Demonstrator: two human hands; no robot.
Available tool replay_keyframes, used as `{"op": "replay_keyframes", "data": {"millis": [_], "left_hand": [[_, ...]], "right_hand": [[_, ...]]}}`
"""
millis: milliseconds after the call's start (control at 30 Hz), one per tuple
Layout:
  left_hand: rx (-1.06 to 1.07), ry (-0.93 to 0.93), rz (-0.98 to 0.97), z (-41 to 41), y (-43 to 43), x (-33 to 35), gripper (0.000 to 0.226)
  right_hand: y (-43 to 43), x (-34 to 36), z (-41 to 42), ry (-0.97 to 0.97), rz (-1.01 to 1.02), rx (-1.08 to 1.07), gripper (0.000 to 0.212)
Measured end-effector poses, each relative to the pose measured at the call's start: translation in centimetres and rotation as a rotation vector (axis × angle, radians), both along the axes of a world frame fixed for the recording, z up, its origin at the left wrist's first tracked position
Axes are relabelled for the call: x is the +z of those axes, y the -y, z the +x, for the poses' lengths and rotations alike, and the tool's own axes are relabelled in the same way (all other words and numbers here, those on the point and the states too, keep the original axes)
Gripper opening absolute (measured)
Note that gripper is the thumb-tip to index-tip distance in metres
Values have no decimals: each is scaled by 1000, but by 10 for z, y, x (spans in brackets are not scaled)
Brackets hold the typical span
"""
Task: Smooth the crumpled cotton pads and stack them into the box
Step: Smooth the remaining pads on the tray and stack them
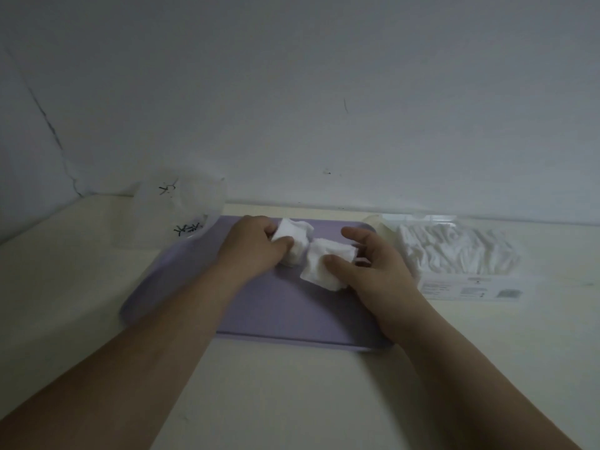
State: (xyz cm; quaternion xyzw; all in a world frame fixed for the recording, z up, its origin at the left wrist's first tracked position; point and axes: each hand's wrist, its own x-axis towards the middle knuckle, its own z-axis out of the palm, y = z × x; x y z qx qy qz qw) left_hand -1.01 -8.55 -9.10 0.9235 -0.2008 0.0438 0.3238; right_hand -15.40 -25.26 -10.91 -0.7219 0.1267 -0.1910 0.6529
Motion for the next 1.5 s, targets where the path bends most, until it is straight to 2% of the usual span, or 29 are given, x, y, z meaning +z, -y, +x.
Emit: {"op": "replay_keyframes", "data": {"millis": [100,167,233,333,500,633,700,833,967,1100,1267,1500], "left_hand": [[9,6,-123,-4,-2,-4,16],[15,11,-224,-7,-8,-5,15],[5,-32,-359,-11,-15,-3,14],[-49,-196,-596,-23,-25,6,11],[-64,-411,-811,-37,-34,8,10],[-150,-739,-1068,-49,-36,7,16],[-239,-797,-1081,-53,-38,4,21],[-304,-725,-1028,-53,-37,-4,49],[-362,-677,-878,-59,-34,-4,42],[-390,-577,-732,-72,-32,1,30],[-379,-495,-661,-72,-34,-1,34],[-357,-390,-540,-74,-31,-5,36]], "right_hand": [[-1,4,-4,-1,-265,-85,55],[-3,4,-4,-20,-334,-82,57],[-4,4,-4,-47,-352,-67,59],[-3,5,-4,-65,-370,-58,59],[-1,5,-6,-48,-339,-86,53],[-1,5,-7,-3,-241,-108,53],[-2,4,-7,4,-217,-118,54],[-1,5,-7,-3,-204,-123,58],[-1,3,-7,-16,-161,-62,61],[0,1,-7,-10,-124,-17,54],[1,4,-11,-16,-106,12,45],[-3,3,-9,-62,-294,-19,37]]}}
